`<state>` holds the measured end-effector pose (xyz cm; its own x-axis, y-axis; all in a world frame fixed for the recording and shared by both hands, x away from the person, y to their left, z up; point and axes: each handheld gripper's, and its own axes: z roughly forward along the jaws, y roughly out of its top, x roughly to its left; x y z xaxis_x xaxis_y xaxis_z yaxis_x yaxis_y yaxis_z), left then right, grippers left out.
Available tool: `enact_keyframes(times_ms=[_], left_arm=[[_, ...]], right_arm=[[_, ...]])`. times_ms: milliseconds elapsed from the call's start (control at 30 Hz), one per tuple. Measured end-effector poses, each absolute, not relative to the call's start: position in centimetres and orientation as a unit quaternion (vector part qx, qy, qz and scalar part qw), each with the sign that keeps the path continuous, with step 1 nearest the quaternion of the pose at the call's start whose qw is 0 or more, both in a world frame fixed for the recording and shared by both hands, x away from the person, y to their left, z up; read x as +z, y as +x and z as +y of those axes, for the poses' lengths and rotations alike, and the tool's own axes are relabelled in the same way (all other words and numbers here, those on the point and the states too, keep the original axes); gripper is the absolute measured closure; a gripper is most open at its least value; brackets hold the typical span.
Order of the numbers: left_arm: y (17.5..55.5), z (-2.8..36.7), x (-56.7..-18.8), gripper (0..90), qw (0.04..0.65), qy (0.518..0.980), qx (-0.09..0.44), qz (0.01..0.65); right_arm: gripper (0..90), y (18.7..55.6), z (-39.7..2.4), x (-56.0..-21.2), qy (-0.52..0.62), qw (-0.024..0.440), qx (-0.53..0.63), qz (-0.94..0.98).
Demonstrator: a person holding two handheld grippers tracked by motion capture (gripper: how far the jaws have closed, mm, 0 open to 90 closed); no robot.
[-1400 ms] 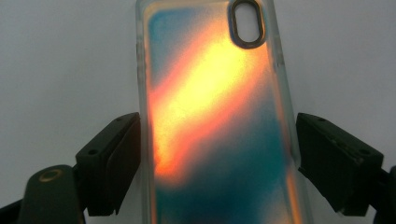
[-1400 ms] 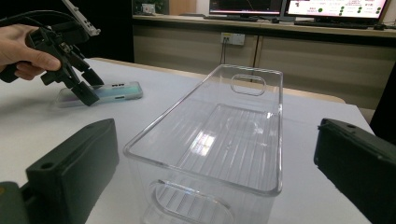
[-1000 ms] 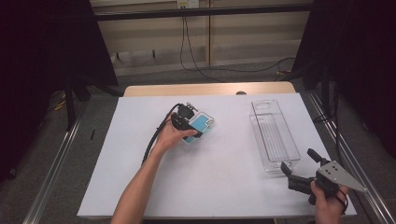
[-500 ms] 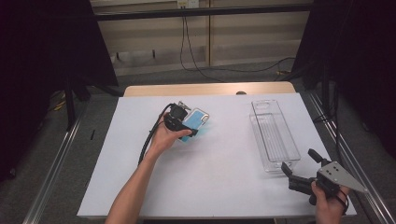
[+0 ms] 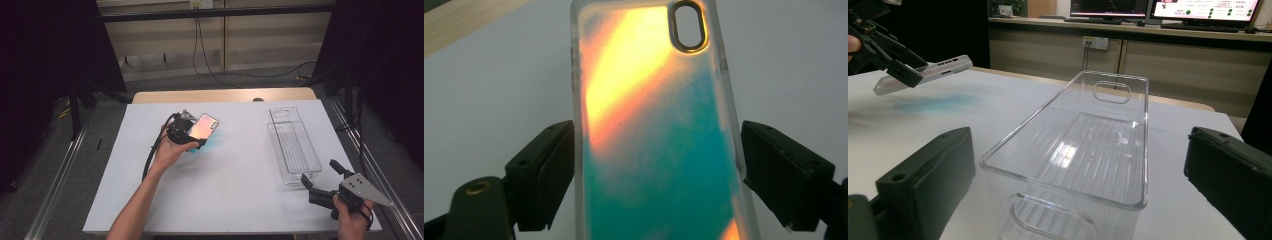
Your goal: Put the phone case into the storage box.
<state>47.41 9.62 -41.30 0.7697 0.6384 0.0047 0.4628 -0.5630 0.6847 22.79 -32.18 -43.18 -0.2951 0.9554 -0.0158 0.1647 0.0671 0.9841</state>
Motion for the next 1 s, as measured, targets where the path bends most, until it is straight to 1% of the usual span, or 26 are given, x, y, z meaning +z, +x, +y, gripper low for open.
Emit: enact_keyframes(times_ms=[267,500,900,1000], left_arm=[[46.2,10.0,-40.7,16.9,0.359,0.871,0.138,0.306],[45.2,10.8,-40.6,16.9,0.366,0.863,0.155,0.313],[44.0,10.8,-40.2,16.8,0.371,0.859,0.155,0.317],[43.4,11.0,-40.2,16.9,0.374,0.857,0.166,0.314]], right_arm=[[0.0,22.7,-32.1,-43.1,0.451,0.387,0.512,0.62],[0.0,22.8,-32.1,-43.1,0.451,0.387,0.512,0.62],[0.0,22.8,-32.1,-43.1,0.452,0.388,0.513,0.618],[0.0,22.8,-32.1,-43.1,0.452,0.388,0.513,0.619]])
